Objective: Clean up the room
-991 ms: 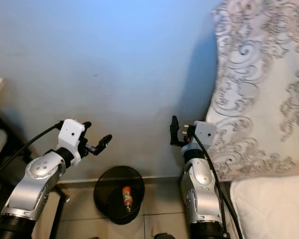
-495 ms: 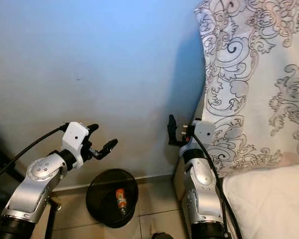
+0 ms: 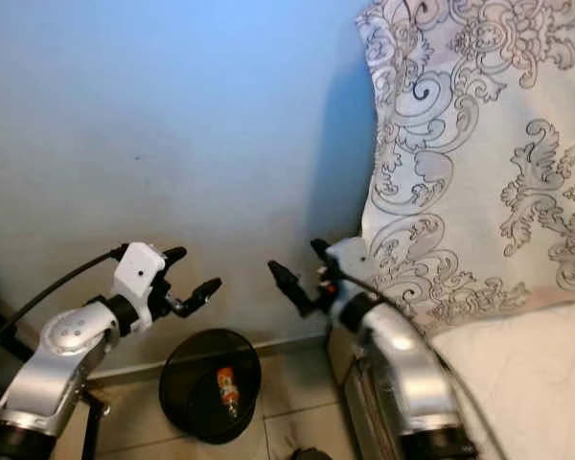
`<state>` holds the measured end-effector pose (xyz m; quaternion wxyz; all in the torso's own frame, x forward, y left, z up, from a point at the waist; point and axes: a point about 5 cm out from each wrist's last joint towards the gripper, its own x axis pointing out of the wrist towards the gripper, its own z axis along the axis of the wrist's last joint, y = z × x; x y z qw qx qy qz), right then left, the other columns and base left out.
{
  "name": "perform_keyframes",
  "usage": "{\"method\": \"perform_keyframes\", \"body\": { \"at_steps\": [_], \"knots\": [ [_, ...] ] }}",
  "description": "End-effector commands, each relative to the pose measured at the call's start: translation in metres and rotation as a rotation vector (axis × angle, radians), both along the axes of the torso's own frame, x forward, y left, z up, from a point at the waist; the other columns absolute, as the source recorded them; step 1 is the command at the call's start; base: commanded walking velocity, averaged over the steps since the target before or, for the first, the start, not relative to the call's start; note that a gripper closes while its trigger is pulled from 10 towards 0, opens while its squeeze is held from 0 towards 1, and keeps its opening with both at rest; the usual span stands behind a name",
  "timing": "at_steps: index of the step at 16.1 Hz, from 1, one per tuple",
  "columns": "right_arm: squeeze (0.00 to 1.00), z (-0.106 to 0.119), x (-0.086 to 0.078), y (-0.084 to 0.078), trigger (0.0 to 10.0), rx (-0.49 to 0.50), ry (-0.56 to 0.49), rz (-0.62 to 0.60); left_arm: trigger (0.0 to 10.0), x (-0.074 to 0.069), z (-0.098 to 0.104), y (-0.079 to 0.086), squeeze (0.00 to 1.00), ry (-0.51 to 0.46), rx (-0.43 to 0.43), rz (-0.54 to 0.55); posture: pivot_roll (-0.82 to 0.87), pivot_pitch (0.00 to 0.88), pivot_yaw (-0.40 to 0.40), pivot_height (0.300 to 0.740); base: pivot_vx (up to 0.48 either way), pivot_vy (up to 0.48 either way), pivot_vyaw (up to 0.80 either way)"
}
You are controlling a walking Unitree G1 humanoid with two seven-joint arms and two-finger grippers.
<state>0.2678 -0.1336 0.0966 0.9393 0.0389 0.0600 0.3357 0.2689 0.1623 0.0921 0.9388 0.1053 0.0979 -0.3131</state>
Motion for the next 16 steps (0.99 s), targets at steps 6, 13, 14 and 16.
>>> {"method": "perform_keyframes", "body": {
  "at_steps": [6, 13, 14, 16],
  "knots": [
    [0.0, 0.003, -0.009, 0.0, 10.0, 0.039, 0.048, 0.124, 10.0, -0.004, 0.003, -0.004, 0.0, 0.0, -0.006, -0.059, 0.02, 0.0, 0.009, 0.74, 0.0, 0.0, -0.76],
    [0.0, 0.003, -0.008, 0.005, 10.0, 0.065, 0.059, 0.118, 10.0, -0.002, 0.004, -0.003, 0.0, 0.002, -0.006, -0.045, 0.02, 0.0, 0.018, 0.74, 0.0, 0.0, -0.75],
    [0.0, 0.003, -0.008, 0.005, 10.0, 0.07, 0.059, 0.115, 10.0, -0.002, 0.004, -0.002, 0.0, 0.004, -0.009, -0.038, 0.02, 0.0, 0.022, 0.74, 0.0, 0.0, -0.75],
    [0.0, 0.003, -0.008, 0.006, 10.0, 0.084, 0.059, 0.107, 10.0, -0.001, 0.004, -0.002, 0.0, 0.01, -0.02, -0.016, 0.02, 0.0, 0.022, 0.74, 0.0, 0.0, -0.75]
  ]
}}
